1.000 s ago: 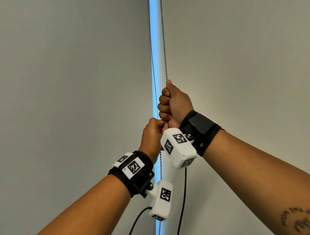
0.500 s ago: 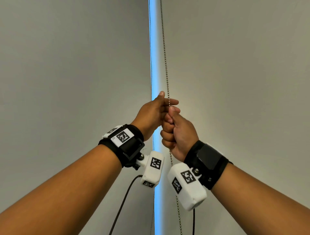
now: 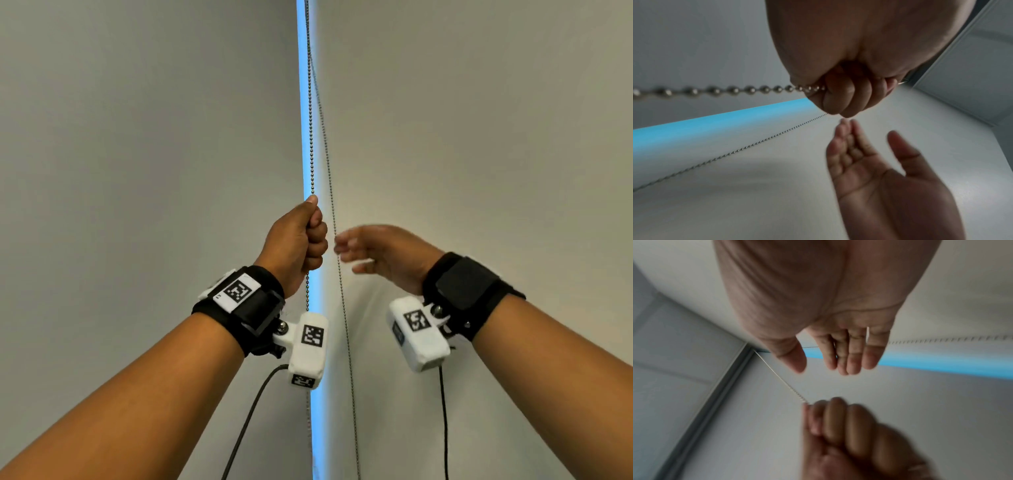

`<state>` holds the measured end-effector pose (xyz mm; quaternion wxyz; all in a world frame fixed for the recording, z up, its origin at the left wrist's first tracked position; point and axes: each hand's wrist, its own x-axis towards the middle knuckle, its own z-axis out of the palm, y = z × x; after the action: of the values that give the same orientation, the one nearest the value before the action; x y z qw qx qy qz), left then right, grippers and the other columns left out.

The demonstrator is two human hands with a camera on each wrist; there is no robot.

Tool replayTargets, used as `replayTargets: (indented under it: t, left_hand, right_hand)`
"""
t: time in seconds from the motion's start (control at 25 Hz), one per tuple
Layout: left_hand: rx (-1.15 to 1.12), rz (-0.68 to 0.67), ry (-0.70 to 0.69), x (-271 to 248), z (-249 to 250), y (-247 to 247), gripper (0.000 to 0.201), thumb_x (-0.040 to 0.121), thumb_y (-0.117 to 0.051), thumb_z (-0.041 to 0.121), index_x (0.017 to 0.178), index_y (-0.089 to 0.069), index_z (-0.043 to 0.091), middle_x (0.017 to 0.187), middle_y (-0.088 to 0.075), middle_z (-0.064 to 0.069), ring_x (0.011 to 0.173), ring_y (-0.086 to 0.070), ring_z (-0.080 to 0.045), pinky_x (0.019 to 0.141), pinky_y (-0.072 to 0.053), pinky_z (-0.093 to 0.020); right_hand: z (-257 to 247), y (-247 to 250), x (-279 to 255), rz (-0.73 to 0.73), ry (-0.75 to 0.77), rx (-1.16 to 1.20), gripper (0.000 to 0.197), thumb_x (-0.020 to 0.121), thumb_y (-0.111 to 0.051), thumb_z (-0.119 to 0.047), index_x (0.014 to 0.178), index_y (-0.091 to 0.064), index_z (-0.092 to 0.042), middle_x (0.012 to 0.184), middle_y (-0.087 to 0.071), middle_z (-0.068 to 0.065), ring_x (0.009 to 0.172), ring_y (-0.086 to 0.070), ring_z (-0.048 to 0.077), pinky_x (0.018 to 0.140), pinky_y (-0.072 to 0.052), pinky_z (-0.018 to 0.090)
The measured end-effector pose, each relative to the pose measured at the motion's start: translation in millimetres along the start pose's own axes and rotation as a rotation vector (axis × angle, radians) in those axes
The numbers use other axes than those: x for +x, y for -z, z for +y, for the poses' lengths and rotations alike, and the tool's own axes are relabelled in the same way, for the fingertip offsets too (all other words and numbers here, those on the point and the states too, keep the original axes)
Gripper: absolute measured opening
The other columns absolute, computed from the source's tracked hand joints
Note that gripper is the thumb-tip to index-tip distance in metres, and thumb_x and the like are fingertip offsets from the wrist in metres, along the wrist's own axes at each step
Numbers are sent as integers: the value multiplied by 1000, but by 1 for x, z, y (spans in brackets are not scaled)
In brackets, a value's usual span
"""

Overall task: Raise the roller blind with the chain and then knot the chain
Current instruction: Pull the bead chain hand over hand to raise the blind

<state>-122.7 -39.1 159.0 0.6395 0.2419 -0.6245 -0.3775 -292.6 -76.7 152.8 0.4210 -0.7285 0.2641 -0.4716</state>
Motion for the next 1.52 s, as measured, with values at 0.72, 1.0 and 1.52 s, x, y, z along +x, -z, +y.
replayTargets:
  t: [0.72, 1.0, 1.52]
  left_hand:
    - [122, -20, -4, -12, 14, 15, 59, 103, -31, 43, 115, -64, -4, 102, -64, -22, 83, -65, -27, 78, -52, -37]
    - [143, -97, -77, 5, 56, -9, 57, 106, -29, 43, 111, -66, 0, 86, -68, -10, 79, -63, -25, 84, -52, -41]
    - [-76, 6, -22, -1, 33, -39, 32, 102, -44, 31, 72, -45, 20, 59, -30, 6, 49, -20, -10, 46, -15, -26]
  right_hand:
    - [-80, -66, 2, 262, 190, 610, 40, 101, -42, -34, 63, -36, -23, 46, -21, -8, 35, -13, 11, 37, -14, 16]
    - [-66, -68, -11, 200, 225, 577, 40, 102, -39, -36, 65, -35, -23, 46, -20, -7, 36, -12, 10, 36, -15, 16]
    - [-14, -39, -32, -64, 5, -25, 27, 90, -52, -28, 67, -54, -14, 57, -40, 3, 46, -29, 15, 44, -26, 26]
